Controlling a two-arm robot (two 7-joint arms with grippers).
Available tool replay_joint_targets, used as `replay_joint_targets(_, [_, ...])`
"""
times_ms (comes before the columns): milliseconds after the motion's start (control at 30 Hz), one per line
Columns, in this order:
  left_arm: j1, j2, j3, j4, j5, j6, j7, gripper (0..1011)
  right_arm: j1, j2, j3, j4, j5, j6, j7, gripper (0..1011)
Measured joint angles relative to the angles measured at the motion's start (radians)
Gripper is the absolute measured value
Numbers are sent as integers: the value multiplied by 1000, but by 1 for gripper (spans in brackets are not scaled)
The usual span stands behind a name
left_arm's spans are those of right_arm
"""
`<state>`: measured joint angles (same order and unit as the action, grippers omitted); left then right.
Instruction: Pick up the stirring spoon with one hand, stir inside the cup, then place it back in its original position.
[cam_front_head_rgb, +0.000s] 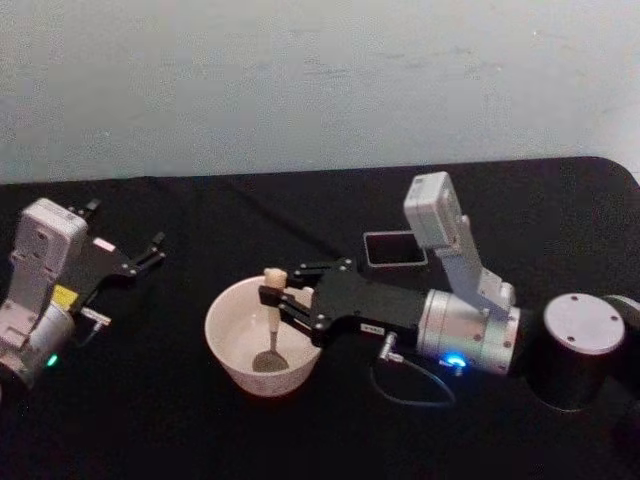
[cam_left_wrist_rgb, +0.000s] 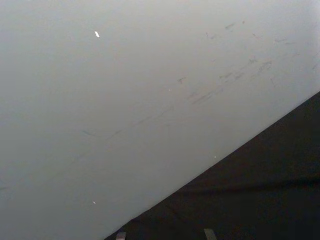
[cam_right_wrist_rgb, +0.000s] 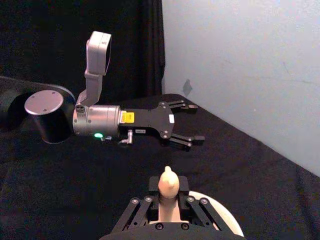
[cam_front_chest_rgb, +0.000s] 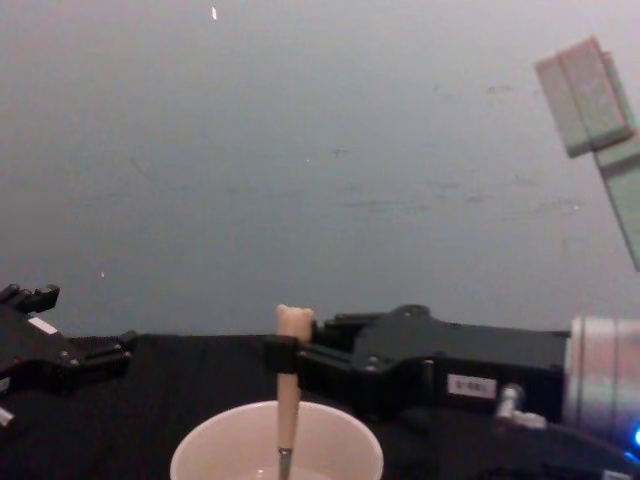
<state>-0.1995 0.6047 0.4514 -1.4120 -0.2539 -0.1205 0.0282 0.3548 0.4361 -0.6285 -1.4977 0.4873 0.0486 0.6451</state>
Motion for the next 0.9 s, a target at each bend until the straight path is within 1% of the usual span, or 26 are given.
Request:
replay_joint_targets(233, [0,0,0,0,0,0,0,1001,31,-38,-15,39,-9,7,-18,213])
replay_joint_targets(467, [0,0,0,0,0,0,0,1001,57,-75,-21,83,-25,17,-48,213])
replay_joint_targets(733, [0,0,0,0,0,0,0,1001,88,-118,-11,142,-44,18,-84,213])
replay_joint_targets(900, [0,0,0,0,0,0,0,1002,98,-130,1,166,-54,15,-94,213])
